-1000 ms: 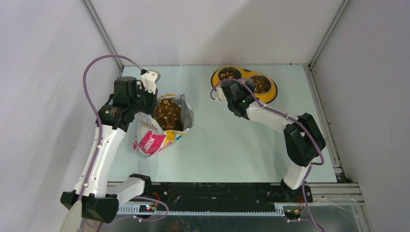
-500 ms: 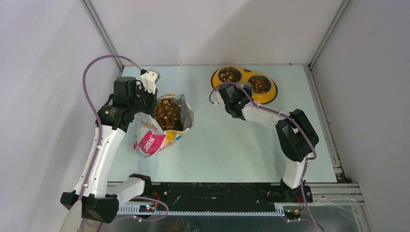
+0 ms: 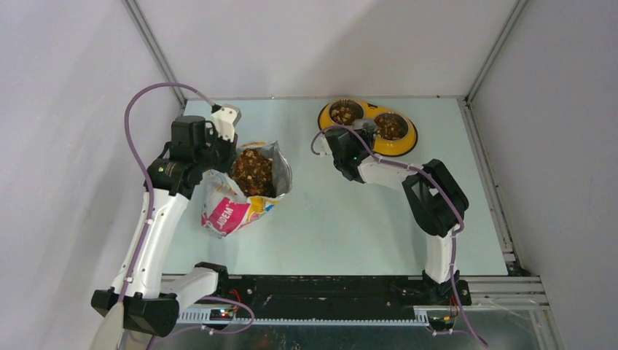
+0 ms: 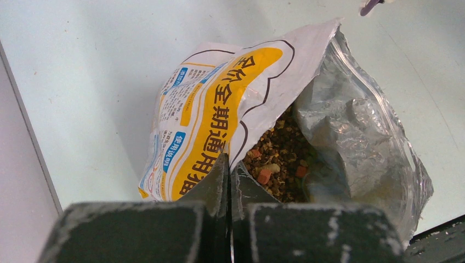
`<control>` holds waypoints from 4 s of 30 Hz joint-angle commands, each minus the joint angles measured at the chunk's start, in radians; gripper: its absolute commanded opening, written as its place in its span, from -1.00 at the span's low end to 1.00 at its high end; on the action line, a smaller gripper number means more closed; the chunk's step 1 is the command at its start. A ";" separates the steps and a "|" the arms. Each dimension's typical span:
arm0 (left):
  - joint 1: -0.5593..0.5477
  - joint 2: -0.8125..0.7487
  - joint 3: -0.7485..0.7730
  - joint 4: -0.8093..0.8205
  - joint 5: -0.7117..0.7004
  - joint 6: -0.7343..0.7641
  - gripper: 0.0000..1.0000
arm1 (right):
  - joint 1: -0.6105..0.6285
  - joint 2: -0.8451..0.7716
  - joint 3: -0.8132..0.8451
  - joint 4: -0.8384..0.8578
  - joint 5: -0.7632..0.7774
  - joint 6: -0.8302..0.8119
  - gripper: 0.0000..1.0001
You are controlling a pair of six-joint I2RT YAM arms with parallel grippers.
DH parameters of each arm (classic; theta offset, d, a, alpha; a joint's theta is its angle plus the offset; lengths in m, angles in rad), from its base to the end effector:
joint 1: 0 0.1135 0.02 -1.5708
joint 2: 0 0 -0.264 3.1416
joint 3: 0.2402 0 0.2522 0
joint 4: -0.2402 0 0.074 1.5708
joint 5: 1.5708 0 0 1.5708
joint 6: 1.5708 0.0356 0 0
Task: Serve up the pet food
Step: Move the pet food bowl to the center of the board.
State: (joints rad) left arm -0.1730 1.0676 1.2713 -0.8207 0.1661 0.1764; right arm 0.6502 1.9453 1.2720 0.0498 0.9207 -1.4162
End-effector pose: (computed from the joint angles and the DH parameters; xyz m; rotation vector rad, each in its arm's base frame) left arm 0.2053 -0.0419 0.3900 0.4716 2.1322 -0.1797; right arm 0.3539 0.2335 0.1976 -1.5974 1.6010 -1.4281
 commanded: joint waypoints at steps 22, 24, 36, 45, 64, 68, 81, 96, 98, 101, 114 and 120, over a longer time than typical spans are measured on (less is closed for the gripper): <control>0.013 -0.048 0.013 0.023 0.021 0.000 -1.00 | -0.074 -0.055 0.092 -0.024 -0.138 0.016 -1.00; 0.013 -0.047 0.014 0.022 0.020 -0.001 -1.00 | -0.089 -0.068 0.071 -0.024 -0.150 0.005 -1.00; 0.019 -0.051 0.013 0.020 0.019 -0.003 -1.00 | -0.131 -0.077 0.029 0.043 -0.192 -0.069 -1.00; 0.022 -0.050 0.011 0.022 0.021 -0.003 -1.00 | -0.136 -0.103 0.013 0.048 -0.204 -0.097 -1.00; 0.024 -0.056 0.011 0.021 0.024 -0.004 -1.00 | -0.135 -0.113 -0.035 0.051 -0.190 -0.106 -1.00; 0.026 -0.057 0.011 0.020 0.024 -0.004 -1.00 | -0.132 -0.091 -0.037 0.066 -0.181 -0.116 -1.00; 0.027 -0.053 0.011 0.021 0.025 -0.004 -1.00 | -0.140 0.019 -0.035 0.263 -0.187 -0.216 -1.00; 0.029 -0.046 0.016 0.022 0.029 -0.006 -1.00 | -0.141 -0.010 0.050 0.305 -0.227 -0.210 -1.00; 0.029 -0.046 0.017 0.022 0.029 -0.006 -1.00 | -0.143 0.001 0.050 0.325 -0.228 -0.215 -1.00; 0.029 -0.046 0.019 0.021 0.029 -0.005 -1.00 | -0.144 0.004 0.051 0.321 -0.223 -0.217 -1.00; 0.029 -0.058 0.039 0.008 0.019 -0.006 -1.00 | -0.188 0.058 0.617 -0.767 -0.460 0.783 -1.00; 0.056 -0.071 0.058 -0.012 0.023 -0.001 -1.00 | -0.361 0.054 0.885 -1.124 -1.096 1.255 -1.00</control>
State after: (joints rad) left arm -0.1501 1.0584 1.2713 -0.8268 0.1860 0.1761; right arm 0.4236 2.0289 2.0460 -0.7258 0.3267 -0.6281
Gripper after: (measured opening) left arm 0.003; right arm 0.242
